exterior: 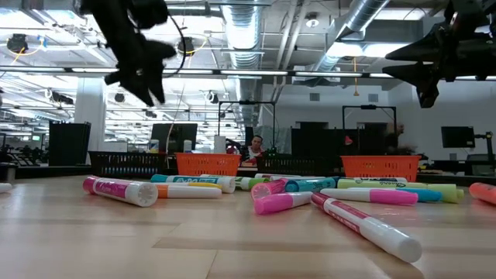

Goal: Pick & Place Markers
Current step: Put the pink highlighter pen into the left black bin

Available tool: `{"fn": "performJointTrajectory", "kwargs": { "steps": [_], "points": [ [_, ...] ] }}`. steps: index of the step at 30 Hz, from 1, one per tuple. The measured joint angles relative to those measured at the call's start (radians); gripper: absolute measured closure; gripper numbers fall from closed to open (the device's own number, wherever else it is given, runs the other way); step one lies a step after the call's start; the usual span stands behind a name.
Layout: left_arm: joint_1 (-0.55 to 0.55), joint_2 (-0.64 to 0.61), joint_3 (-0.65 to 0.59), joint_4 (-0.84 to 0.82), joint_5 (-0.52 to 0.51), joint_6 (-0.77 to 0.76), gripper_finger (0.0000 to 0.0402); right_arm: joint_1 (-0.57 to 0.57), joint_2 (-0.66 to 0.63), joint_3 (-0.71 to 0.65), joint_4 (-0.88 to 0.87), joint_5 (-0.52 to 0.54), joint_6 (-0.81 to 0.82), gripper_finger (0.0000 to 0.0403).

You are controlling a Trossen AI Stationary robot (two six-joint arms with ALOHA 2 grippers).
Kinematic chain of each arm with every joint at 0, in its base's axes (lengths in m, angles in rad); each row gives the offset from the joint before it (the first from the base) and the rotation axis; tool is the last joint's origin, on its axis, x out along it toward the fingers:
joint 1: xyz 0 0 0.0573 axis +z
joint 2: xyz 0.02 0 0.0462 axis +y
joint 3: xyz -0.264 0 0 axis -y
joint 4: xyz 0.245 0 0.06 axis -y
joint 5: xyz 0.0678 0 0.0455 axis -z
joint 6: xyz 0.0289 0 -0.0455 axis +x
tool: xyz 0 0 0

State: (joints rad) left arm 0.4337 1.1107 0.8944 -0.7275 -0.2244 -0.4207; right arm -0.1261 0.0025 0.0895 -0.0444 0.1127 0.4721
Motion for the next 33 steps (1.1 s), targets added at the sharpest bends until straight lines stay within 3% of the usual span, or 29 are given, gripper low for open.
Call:
{"fn": "performJointTrajectory", "kwargs": {
  "steps": [7,17,24,33],
  "points": [
    [-0.221,-0.028,0.0,0.115,0.003,-0.185,0.0236,0.0,0.0,0.0,0.0,-0.01,0.0,0.0278],
    [-0.452,0.092,0.0,0.377,-0.011,-0.367,0.0246,0.0,0.0,0.0,0.0,-0.012,0.0,0.0278],
    [-0.541,0.22,0.0,0.587,-0.012,-0.452,0.0247,0.0,0.0,0.0,0.0,-0.065,0.0,0.0278],
    [-0.6,0.327,0.058,0.637,-0.015,-0.53,0.0247,0.0,0.0,0.0,-0.001,-0.091,0.0,0.0278]
  ]
}}
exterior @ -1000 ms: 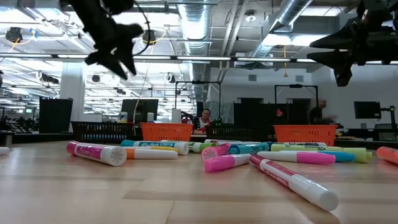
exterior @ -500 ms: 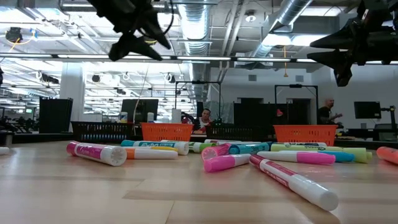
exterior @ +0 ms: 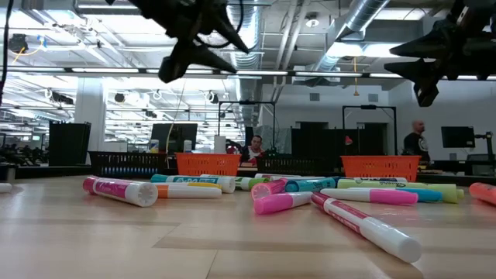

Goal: Pick & Place Markers
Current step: Put the pink highlighter pen into the left black bin

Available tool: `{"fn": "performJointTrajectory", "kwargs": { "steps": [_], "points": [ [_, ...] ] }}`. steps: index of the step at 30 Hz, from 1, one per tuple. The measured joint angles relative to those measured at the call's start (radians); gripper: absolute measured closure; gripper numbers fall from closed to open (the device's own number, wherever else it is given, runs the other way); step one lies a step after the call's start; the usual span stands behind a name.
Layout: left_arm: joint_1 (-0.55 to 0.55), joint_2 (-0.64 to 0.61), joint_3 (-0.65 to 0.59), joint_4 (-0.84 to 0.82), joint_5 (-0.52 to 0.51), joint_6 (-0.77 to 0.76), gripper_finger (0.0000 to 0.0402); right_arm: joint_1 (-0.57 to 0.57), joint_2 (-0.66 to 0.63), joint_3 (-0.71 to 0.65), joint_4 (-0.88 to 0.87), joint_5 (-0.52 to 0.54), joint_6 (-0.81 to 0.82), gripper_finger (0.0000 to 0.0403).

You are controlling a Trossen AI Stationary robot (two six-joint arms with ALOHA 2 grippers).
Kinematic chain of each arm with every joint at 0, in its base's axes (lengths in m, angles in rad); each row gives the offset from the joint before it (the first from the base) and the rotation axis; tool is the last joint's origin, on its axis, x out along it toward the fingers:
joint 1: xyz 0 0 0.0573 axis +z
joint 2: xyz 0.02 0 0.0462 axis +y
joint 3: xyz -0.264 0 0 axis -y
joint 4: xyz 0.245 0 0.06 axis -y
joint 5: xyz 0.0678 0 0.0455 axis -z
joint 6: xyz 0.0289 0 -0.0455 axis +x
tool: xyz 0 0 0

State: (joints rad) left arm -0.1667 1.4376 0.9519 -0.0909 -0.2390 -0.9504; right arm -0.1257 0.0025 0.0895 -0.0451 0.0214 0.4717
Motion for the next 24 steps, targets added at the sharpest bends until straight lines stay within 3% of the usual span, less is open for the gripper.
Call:
{"fn": "performJointTrajectory", "kwargs": {
  "steps": [10,24],
  "points": [
    [-0.032,0.138,0.144,0.003,0.0,-0.003,0.0247,0.0,0.0,0.0,-0.006,-0.05,0.0,0.0278],
    [-0.098,0.301,0.294,0.002,0.002,-0.134,0.0247,0.0,0.0,0.0,-0.007,-0.052,0.0,0.0278]
  ]
}}
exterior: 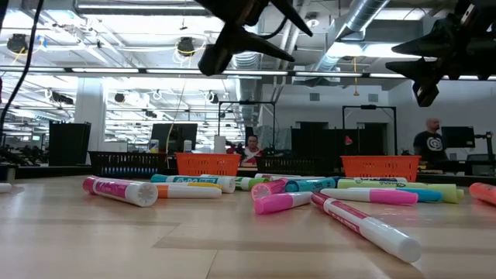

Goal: Pick & Place Markers
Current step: Put the pink highlighter pen into the left black bin

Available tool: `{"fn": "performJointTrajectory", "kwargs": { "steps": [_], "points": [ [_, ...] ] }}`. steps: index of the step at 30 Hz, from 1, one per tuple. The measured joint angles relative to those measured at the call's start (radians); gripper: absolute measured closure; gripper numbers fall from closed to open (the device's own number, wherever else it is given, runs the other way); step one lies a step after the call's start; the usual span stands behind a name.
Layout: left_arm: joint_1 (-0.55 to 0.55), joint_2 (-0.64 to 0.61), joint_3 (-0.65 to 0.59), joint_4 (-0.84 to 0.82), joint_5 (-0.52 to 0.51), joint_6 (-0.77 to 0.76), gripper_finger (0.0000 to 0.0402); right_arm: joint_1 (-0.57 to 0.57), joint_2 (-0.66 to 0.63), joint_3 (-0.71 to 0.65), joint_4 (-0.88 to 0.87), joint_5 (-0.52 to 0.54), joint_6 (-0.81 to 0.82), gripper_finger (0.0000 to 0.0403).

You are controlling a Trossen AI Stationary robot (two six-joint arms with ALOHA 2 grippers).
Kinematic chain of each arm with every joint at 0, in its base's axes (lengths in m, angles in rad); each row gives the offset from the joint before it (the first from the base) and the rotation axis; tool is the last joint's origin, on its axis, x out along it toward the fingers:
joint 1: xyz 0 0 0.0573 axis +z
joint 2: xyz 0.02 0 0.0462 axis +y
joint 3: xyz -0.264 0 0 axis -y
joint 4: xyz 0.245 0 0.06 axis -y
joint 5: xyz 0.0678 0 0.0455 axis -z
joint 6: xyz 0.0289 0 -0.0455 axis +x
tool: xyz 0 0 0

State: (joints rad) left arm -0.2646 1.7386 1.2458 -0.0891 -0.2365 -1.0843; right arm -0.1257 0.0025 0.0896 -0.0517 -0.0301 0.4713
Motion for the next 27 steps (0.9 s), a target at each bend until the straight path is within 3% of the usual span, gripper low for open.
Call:
{"fn": "performJointTrajectory", "kwargs": {
  "steps": [16,23,27],
  "points": [
    [-0.044,0.088,0.029,-0.12,0.028,-0.24,0.0247,0.0,0.004,0.001,-0.076,-0.052,0.0,0.0278],
    [-0.05,0.176,0.159,-0.148,0.031,-0.236,0.0247,0.0,0.004,0.0,-0.122,-0.052,0.0,0.0278],
    [-0.05,0.229,0.238,-0.269,0.062,-0.25,0.0247,0.0,0.003,0.0,-0.129,-0.052,0.0,0.0278]
  ]
}}
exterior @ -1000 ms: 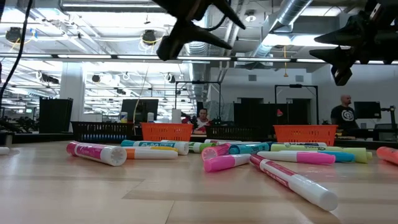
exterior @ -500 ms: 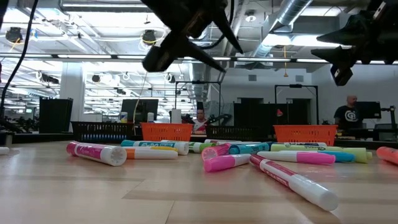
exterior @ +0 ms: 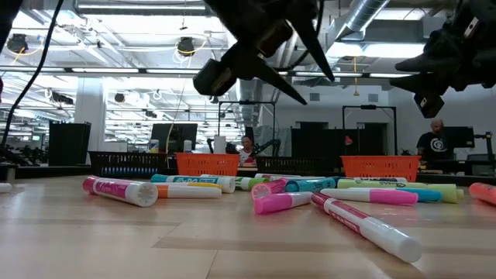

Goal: Pick & Place Markers
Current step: Put the pink highlighter pen into the left black bin

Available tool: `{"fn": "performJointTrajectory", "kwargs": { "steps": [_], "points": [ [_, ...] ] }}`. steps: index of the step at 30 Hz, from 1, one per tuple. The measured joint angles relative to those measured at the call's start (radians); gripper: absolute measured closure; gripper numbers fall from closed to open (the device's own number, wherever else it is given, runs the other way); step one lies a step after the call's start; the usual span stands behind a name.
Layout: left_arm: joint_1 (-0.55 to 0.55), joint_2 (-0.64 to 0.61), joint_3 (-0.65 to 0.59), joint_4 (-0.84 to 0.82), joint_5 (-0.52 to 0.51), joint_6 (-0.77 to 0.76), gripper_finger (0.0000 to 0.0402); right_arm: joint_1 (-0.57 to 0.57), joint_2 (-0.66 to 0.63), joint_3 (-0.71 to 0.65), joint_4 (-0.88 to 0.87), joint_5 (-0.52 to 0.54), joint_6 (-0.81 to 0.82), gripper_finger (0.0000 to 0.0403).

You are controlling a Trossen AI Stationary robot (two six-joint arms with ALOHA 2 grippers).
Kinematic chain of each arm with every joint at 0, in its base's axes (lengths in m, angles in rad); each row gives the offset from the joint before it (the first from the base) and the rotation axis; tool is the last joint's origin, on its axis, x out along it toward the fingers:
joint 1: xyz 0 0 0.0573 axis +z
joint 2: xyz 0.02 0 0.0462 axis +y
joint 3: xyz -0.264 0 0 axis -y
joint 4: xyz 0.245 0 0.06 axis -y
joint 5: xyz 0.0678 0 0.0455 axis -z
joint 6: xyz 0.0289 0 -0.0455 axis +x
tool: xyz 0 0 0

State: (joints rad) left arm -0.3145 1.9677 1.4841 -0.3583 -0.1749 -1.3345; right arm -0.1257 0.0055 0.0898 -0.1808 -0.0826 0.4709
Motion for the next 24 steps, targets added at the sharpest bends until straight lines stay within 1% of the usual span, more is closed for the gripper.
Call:
{"fn": "performJointTrajectory", "kwargs": {
  "steps": [3,6,13,24],
  "points": [
    [0.001,0.02,0.048,-0.118,0.018,-0.051,0.0251,0.0,0.0,0.0,-0.001,0.0,0.0,0.0278],
    [0.001,0.03,0.066,-0.185,0.019,-0.104,0.0262,0.0,0.0,0.0,-0.002,-0.001,0.0,0.0278],
    [0.002,0.035,0.068,-0.186,0.003,-0.144,0.0289,0.0,0.0,0.0,-0.007,-0.026,0.0,0.0278],
    [0.002,0.051,0.067,-0.179,-0.01,-0.174,0.0288,0.0,0.0,0.0,-0.02,-0.026,0.0,0.0278]
  ]
}}
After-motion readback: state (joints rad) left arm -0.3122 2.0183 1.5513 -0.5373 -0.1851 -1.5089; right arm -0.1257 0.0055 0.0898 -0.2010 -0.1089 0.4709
